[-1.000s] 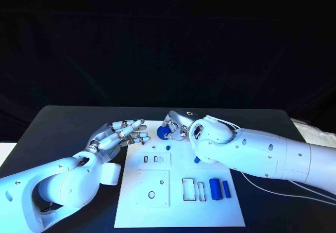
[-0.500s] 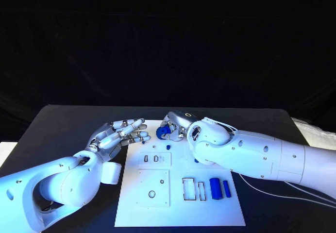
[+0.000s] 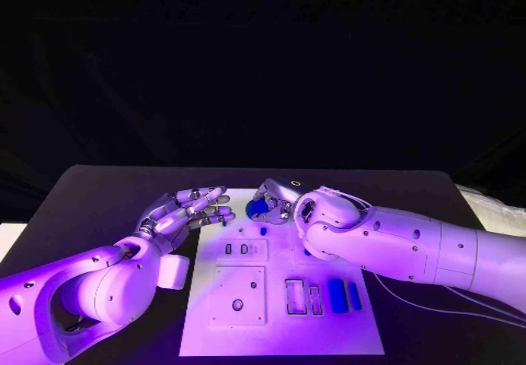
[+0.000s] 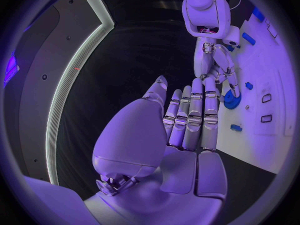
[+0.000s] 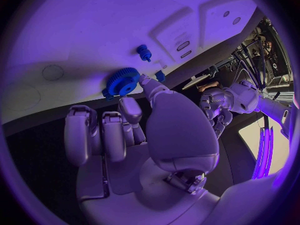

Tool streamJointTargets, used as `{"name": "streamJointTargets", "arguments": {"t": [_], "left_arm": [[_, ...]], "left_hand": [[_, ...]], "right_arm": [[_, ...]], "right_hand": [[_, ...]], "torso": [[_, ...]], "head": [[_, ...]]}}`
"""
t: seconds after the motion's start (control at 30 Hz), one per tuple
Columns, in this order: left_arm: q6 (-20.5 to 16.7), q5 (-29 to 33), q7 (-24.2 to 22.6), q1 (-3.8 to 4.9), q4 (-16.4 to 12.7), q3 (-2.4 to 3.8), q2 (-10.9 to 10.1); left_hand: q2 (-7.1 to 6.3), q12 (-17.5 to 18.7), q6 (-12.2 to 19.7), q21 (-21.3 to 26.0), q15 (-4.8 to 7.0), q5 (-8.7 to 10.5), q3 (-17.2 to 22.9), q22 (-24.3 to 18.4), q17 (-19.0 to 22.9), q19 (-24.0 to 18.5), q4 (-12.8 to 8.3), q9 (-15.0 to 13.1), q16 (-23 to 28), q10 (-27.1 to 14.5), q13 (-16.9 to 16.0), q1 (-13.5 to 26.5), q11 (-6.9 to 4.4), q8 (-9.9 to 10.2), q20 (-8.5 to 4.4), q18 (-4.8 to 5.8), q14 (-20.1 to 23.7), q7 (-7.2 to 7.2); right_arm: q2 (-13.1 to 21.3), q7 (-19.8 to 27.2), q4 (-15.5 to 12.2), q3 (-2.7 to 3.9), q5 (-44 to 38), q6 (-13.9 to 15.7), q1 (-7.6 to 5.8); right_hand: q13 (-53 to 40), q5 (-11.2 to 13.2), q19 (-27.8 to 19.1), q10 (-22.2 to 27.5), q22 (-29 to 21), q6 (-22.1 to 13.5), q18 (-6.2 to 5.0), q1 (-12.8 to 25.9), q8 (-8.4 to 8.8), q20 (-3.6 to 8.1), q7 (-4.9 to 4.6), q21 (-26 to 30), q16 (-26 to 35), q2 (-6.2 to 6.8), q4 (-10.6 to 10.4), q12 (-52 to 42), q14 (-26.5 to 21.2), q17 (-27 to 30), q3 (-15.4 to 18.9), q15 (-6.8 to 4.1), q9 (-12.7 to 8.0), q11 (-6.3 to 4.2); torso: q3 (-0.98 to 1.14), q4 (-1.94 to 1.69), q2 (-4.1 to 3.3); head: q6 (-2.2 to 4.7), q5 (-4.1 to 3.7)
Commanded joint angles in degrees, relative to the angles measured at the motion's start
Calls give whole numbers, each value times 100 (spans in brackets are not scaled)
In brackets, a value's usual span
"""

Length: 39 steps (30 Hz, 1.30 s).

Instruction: Assemble the parts on the task board

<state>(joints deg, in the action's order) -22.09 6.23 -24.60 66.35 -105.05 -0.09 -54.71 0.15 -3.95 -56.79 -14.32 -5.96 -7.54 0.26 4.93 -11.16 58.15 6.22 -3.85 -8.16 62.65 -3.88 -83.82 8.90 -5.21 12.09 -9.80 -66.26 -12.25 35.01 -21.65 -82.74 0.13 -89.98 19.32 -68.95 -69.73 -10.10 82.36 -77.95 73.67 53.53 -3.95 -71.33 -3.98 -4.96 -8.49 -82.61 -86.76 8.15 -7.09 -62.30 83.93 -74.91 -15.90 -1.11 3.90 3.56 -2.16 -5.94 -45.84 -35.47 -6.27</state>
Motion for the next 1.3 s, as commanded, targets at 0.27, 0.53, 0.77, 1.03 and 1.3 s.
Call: {"name": "streamJointTargets", "arguments": {"t": [0.27,0.53,0.77,1.03,1.3], "left_arm": [[101,4,-44,6,-8,4,2],[98,4,-39,6,-10,4,-3],[100,4,-34,6,-20,4,-16],[99,4,-34,6,-16,4,-39],[104,4,-41,4,66,3,-42]], "left_hand": [[25,29,-2,23,-19,7,-6,-5,-5,7,-30,2,40,-16,8,-35,29,28,24,-70,-14,-28],[41,33,1,32,-15,4,27,-14,-17,15,-94,4,69,-26,11,-87,28,45,19,-70,-19,-27],[46,34,0,35,-13,4,48,-18,-23,20,-132,4,84,-28,12,-118,27,54,15,-70,-24,-26],[48,35,0,37,-12,4,56,-20,-25,21,-145,4,91,-30,13,-128,27,57,13,-70,-25,-27],[48,35,0,37,-12,4,56,-20,-25,21,-145,4,91,-30,13,-128,27,57,13,-70,-25,-27]], "right_arm": [[9,4,51,-10,405,-484,9],[24,-55,97,-10,769,-242,-1],[117,342,19,-10,799,85,4],[498,1425,-305,0,1193,910,16],[1130,2593,-693,40,2197,1001,-36]], "right_hand": [[-77,-107,23,-30,20,119,67,193,-13,-11,1,-31,-1,-52,-156,-111,472,-836,135,17,17,-18],[-168,-484,35,-42,61,-911,76,358,84,-87,-133,-53,-46,-42,-370,-221,489,-928,397,111,-60,97],[-189,-651,42,-29,82,-894,78,114,73,-98,-128,-67,-71,-76,-236,-242,498,-978,377,112,-50,91],[-296,-937,81,-111,167,-186,92,-153,-29,-70,-70,-109,-100,-133,-40,-394,509,-1036,285,72,15,36],[-293,-773,102,-107,223,4,104,-287,-35,-38,-38,-134,-113,-173,116,-377,513,-1067,203,42,10,5]], "torso": [[1,1,-1],[2,-5,-1],[1,3,0],[17,19,3],[59,70,13]], "head": [[-2,-12],[1,-14],[27,-7],[33,-13],[41,-1]]}}
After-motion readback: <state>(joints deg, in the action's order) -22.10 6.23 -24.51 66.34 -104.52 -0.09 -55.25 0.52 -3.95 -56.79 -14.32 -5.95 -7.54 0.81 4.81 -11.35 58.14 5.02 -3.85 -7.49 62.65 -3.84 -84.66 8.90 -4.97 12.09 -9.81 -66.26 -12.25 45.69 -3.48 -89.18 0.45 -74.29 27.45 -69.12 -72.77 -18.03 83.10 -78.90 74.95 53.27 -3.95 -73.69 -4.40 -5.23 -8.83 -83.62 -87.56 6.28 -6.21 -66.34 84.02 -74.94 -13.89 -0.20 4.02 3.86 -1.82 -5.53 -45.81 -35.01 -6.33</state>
